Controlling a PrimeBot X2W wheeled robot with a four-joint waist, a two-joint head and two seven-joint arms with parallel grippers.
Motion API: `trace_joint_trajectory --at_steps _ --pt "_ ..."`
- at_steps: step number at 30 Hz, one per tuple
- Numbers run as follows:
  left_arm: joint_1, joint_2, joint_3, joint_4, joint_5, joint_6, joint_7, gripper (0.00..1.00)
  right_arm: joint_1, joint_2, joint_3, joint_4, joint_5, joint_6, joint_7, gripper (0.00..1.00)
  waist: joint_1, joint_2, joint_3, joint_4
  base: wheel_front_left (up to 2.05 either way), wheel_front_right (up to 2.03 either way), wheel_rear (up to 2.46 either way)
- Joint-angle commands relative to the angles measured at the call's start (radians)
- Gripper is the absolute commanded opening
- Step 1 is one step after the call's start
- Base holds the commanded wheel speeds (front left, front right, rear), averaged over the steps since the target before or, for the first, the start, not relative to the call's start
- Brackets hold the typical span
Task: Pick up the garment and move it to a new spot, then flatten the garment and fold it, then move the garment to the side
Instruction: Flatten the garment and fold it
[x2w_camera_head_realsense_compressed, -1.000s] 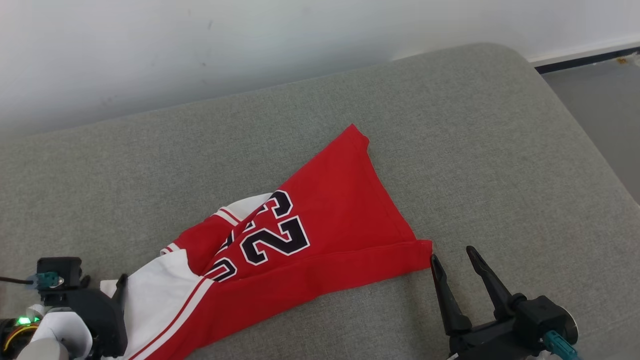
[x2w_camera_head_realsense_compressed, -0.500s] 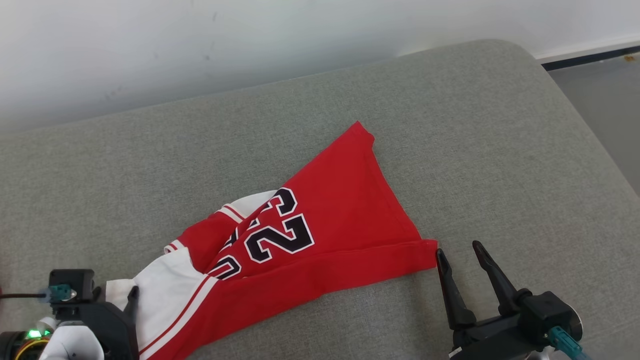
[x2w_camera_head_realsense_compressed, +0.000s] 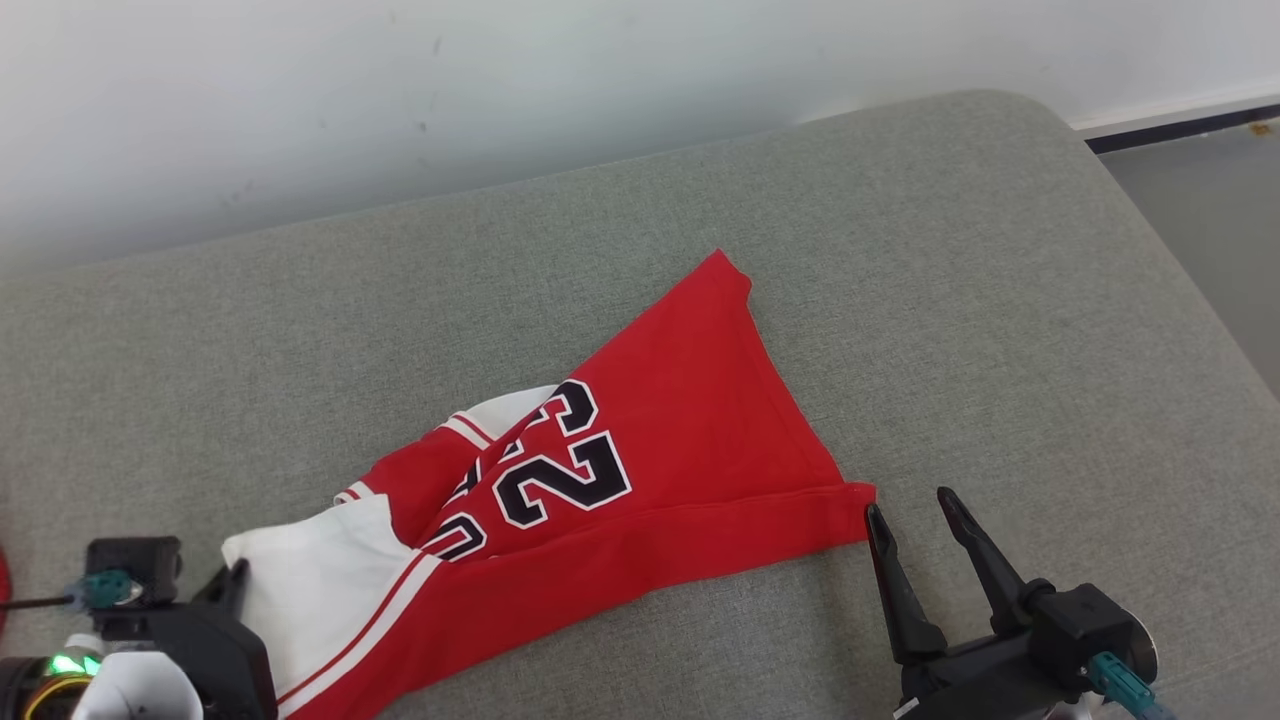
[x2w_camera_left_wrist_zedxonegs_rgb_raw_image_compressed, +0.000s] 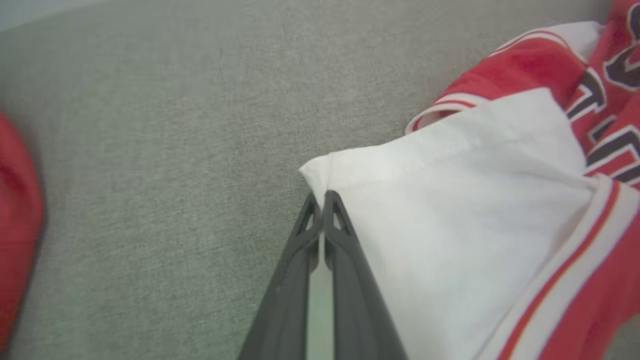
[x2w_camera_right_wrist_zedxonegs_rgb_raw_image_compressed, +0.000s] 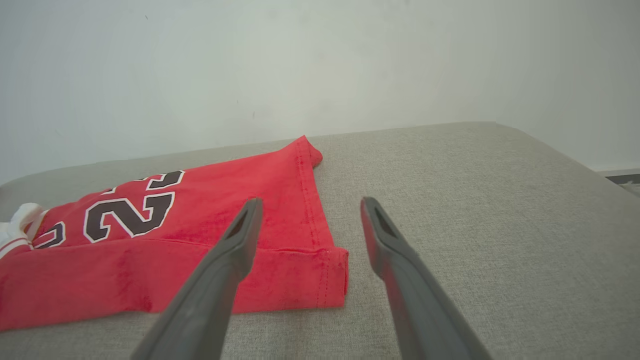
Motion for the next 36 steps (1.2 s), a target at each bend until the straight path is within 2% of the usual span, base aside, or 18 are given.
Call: trace_joint_trajectory --at_steps 1,5,12,19,23,26,27,28,29,30,32,33,36 --pt "0.006 0.007 0.011 -0.004 -0.008 -0.001 -0.006 0.0 -0.003 -0.004 0.001 0.006 0.011 -0.001 0.0 1.0 0.0 -0.0001 0.0 0.0 0.0 0.0 0.0" --pt "0.012 0.014 0.016 -0.017 -0.015 -0.01 -0.055 0.0 -0.02 -0.011 -0.004 0.057 0.042 -0.001 0.0 1.0 0.0 -0.0001 -0.002 0.003 0.0 0.0 0.0" --pt "0.02 0.017 0.013 -0.022 -0.028 -0.022 -0.097 0.0 -0.123 -0.033 0.039 0.262 0.132 -0.001 0.0 1.0 0.0 -0.0001 -0.007 0.011 0.0 0.0 0.0" --pt "0.02 0.019 -0.002 -0.022 -0.023 -0.024 -0.103 0.0 -0.255 -0.067 0.165 0.449 0.256 -0.001 0.0 1.0 0.0 -0.0001 -0.01 0.025 0.0 0.0 0.0" --pt "0.02 0.021 -0.009 -0.022 -0.022 -0.025 -0.1 0.0 -0.306 -0.084 0.228 0.513 0.309 -0.001 0.0 1.0 0.0 -0.0001 -0.011 0.031 0.0 0.0 0.0" --pt "0.023 0.023 -0.015 -0.025 -0.021 -0.024 -0.1 0.0 -0.336 -0.091 0.271 0.553 0.353 -0.001 0.0 0.87 0.0 -0.0001 -0.013 0.033 0.0 0.0 0.0" --pt "0.023 0.024 -0.016 -0.026 -0.02 -0.024 -0.099 0.0 -0.346 -0.094 0.288 0.568 0.362 -0.001 0.0 0.74 0.0 -0.0001 -0.013 0.034 0.0 0.0 0.0" --pt "0.023 0.024 -0.016 -0.026 -0.02 -0.024 -0.099 0.0 -0.346 -0.094 0.288 0.568 0.362 -0.001 0.0 0.74 0.0 -0.0001 -0.013 0.034 0.0 0.0 0.0" --pt "0.022 0.025 -0.018 -0.027 -0.02 -0.024 -0.097 0.0 -0.355 -0.098 0.301 0.58 0.373 -0.001 0.0 0.52 0.0 -0.0001 -0.014 0.035 0.0 0.0 0.0" --pt "0.021 0.027 -0.02 -0.028 -0.018 -0.024 -0.096 0.0 -0.362 -0.099 0.311 0.59 0.386 -0.001 0.0 0.47 0.0 -0.0001 -0.014 0.036 0.0 0.0 0.0" --pt "0.018 0.03 -0.023 -0.031 -0.016 -0.024 -0.097 0.0 -0.38 -0.104 0.324 0.597 0.395 -0.001 0.0 0.28 0.0 -0.0001 -0.015 0.036 0.0 0.0 0.0" --pt "0.018 0.03 -0.024 -0.031 -0.017 -0.024 -0.096 0.0 -0.382 -0.105 0.33 0.602 0.402 -0.001 0.0 0.0 0.0 -0.0001 -0.016 0.036 0.0 0.0 0.0" --pt "0.023 0.032 -0.027 -0.029 -0.018 -0.023 -0.1 0.0 -0.389 -0.11 0.349 0.613 0.403 -0.001 0.0 0.0 0.0 -0.0001 -0.023 0.036 0.0 0.0 0.0"
